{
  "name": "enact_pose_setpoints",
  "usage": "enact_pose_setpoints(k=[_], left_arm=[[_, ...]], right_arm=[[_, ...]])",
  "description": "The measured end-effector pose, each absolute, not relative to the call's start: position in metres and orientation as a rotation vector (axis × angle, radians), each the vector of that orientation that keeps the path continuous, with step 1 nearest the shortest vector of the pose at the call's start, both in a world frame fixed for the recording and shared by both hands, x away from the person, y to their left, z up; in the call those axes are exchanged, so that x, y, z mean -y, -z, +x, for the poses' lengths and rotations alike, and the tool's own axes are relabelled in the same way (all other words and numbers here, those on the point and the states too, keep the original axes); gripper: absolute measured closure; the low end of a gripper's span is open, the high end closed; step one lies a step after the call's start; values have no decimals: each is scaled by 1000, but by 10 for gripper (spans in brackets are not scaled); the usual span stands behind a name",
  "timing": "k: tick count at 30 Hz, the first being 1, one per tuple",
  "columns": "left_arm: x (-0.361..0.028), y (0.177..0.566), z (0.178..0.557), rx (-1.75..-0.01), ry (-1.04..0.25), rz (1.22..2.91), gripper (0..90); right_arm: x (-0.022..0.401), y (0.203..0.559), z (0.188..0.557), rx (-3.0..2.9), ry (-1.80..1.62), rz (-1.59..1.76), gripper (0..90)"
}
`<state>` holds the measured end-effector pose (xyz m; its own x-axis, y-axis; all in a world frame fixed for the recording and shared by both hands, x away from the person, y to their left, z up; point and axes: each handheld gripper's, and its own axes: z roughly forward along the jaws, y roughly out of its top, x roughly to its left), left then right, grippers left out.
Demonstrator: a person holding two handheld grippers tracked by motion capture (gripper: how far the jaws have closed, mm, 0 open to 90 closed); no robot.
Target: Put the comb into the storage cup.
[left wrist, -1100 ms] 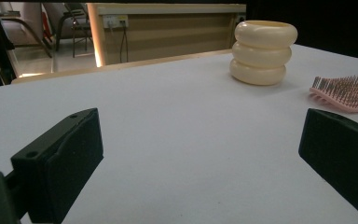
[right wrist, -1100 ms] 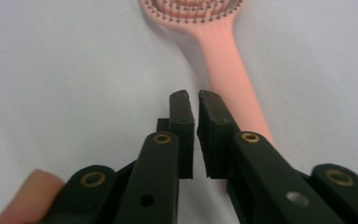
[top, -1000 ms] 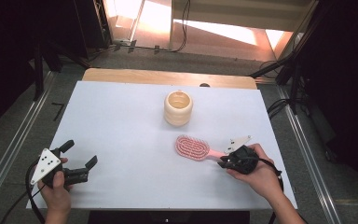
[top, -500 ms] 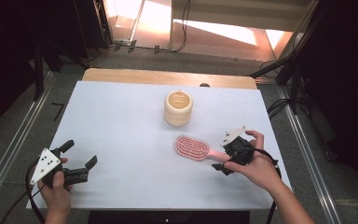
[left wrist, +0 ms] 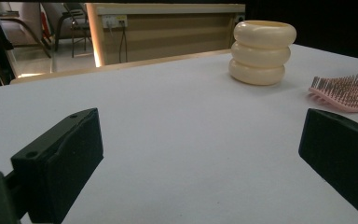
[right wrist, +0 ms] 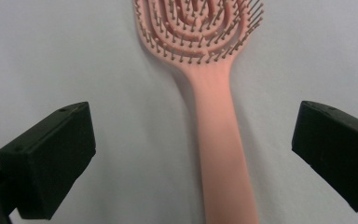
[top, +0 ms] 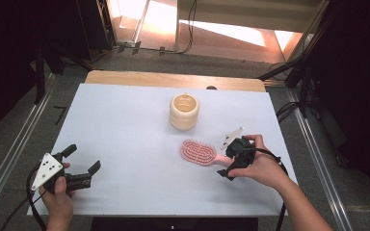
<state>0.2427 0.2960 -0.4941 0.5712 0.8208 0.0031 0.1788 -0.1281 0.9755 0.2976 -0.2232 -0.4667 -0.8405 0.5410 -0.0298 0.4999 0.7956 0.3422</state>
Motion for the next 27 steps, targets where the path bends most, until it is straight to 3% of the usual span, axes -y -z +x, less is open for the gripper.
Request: enact_pose_setpoints(k=[3, 11, 27], left_arm=[[-296, 494, 243, -853, -685, 1636, 3], [-296, 494, 243, -852, -685, 1637, 3], [-296, 494, 243, -851, -684, 1637, 2]], right_arm=[[221, 469, 302, -2857, -457, 836, 122], [222, 472, 311, -2872, -438, 842, 339], [213, 482, 323, -2945, -409, 836, 545]])
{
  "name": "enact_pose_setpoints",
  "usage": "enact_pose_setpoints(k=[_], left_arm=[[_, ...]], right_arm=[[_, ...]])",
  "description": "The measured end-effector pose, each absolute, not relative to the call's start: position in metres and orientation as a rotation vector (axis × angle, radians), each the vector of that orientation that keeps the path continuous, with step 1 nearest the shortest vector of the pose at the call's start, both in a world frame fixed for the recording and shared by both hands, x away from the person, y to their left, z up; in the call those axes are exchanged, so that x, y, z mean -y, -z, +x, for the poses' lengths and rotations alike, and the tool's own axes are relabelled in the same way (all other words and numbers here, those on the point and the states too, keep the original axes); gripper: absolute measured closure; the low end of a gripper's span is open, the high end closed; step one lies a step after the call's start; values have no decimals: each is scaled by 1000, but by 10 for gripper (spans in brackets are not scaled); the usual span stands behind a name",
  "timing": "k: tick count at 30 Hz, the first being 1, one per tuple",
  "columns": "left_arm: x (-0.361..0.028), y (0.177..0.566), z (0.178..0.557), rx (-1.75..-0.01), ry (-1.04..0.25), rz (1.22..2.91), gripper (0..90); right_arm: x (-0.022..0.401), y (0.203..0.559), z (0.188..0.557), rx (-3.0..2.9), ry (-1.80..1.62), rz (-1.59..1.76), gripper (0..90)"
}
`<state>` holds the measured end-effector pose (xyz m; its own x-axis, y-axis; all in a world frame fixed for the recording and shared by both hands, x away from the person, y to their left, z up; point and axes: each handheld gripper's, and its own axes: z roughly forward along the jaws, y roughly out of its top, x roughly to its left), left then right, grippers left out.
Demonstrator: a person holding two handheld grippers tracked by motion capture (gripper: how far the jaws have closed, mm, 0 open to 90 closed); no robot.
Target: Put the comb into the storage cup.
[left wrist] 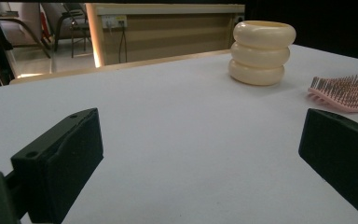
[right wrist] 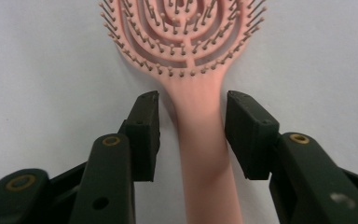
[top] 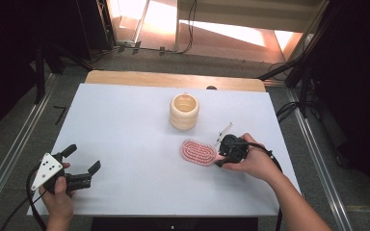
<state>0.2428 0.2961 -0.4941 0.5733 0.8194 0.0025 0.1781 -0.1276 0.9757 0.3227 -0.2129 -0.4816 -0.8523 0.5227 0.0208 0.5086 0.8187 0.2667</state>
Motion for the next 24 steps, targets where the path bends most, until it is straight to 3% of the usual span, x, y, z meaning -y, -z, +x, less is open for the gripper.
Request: enact_pose_setpoints(k=[9, 24], left_arm=[[-296, 494, 243, -851, -684, 1640, 3], [-295, 494, 243, -852, -684, 1639, 3]], right_arm=[[207, 483, 321, -2933, -364, 748, 673], [215, 481, 313, -2889, -547, 736, 679]])
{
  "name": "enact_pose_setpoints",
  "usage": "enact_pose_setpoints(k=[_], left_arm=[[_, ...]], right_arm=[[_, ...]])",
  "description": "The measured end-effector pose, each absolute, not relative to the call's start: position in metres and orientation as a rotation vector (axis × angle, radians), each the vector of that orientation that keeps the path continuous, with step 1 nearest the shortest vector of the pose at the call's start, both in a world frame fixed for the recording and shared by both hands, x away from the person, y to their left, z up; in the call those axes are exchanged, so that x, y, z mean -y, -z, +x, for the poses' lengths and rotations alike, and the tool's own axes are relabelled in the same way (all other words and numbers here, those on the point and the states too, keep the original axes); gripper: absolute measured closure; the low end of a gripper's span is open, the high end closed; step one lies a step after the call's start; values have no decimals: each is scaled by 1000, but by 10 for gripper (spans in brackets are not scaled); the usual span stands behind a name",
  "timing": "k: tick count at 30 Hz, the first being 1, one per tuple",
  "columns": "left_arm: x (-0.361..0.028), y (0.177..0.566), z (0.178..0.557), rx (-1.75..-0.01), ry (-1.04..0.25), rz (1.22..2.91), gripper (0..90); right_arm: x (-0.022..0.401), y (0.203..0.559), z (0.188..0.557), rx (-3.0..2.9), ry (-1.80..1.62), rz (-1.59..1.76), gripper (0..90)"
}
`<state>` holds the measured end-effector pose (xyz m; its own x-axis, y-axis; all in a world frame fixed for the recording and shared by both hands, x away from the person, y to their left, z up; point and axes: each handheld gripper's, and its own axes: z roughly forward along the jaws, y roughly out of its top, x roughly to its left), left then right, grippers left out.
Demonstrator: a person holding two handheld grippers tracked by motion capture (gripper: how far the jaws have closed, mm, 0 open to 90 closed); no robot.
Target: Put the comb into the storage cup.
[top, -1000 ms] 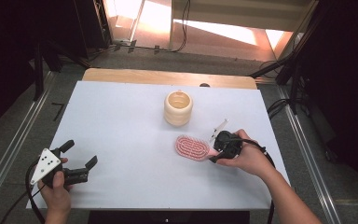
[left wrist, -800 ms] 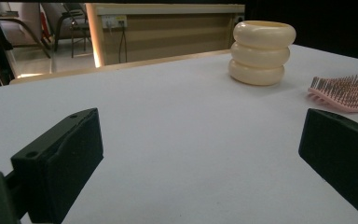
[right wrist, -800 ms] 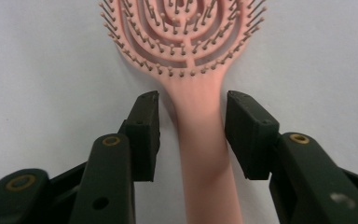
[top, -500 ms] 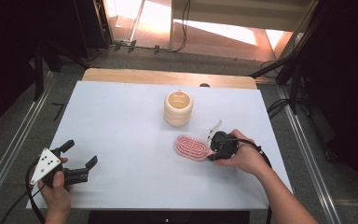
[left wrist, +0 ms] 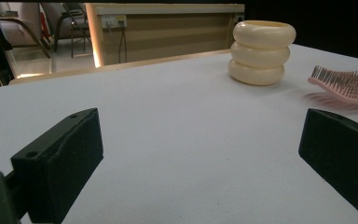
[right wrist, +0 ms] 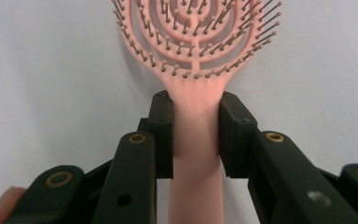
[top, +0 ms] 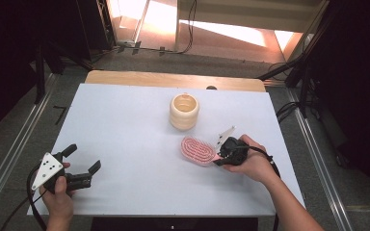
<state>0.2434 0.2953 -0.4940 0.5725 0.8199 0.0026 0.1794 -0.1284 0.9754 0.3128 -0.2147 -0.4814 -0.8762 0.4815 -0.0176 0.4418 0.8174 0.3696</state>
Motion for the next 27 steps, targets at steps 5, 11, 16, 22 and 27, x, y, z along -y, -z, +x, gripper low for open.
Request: enact_pose_setpoints(k=[5, 11, 16, 22, 27], left_arm=[[-295, 494, 243, -850, -685, 1641, 3], [-296, 493, 243, -855, -681, 1632, 3], [-297, 493, 243, -853, -679, 1632, 3], [-297, 493, 243, -854, -679, 1631, 3], [-297, 493, 243, -856, -677, 1628, 3]], right_arm=[[217, 479, 310, -2870, -608, 759, 680], [216, 478, 307, -2837, -694, 769, 679], [214, 475, 305, -2808, -756, 774, 679], [213, 472, 302, -2766, -852, 791, 679], [212, 472, 299, -2738, -916, 796, 679]])
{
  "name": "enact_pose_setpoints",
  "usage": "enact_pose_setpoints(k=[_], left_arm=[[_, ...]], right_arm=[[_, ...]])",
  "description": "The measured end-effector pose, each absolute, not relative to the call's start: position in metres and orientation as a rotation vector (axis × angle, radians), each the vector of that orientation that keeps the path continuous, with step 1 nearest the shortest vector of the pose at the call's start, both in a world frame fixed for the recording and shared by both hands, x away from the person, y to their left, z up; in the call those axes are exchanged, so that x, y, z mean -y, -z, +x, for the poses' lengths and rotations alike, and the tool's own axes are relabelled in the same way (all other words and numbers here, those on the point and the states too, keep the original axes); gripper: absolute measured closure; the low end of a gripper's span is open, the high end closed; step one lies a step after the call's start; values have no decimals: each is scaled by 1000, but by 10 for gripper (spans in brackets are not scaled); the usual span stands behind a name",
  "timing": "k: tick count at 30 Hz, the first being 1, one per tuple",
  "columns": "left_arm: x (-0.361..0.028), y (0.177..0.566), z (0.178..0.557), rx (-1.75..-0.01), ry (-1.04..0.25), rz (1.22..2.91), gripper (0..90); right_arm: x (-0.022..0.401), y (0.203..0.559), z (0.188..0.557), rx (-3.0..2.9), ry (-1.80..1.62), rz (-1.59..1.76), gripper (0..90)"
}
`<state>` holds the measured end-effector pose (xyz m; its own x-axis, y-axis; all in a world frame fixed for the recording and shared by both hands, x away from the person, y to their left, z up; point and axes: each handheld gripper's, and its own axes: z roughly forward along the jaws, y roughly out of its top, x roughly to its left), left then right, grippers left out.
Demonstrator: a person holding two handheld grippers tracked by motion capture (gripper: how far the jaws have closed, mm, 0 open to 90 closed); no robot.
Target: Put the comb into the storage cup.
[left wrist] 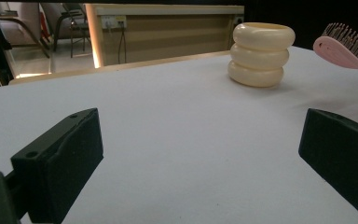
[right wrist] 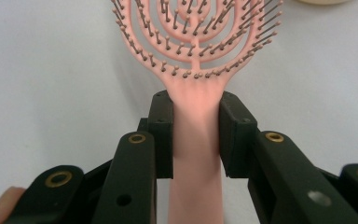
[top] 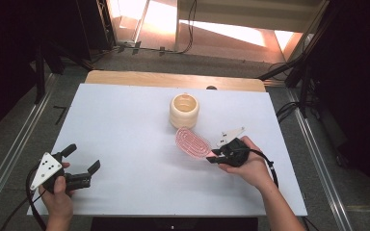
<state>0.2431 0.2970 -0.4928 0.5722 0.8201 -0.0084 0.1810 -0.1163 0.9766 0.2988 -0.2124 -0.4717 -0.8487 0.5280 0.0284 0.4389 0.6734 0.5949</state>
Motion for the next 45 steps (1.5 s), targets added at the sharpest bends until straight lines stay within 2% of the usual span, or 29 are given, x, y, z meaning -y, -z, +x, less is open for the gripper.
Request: enact_pose_setpoints(k=[23, 32, 45], left_arm=[[-289, 488, 242, -847, -716, 1660, 3], [-268, 479, 243, -830, -740, 1677, 2], [-232, 463, 251, -795, -690, 1725, 2]], right_arm=[[209, 467, 289, -2599, -1150, 799, 679], [216, 466, 286, -2558, -1209, 818, 679], [212, 472, 280, -2518, -1282, 833, 679]])
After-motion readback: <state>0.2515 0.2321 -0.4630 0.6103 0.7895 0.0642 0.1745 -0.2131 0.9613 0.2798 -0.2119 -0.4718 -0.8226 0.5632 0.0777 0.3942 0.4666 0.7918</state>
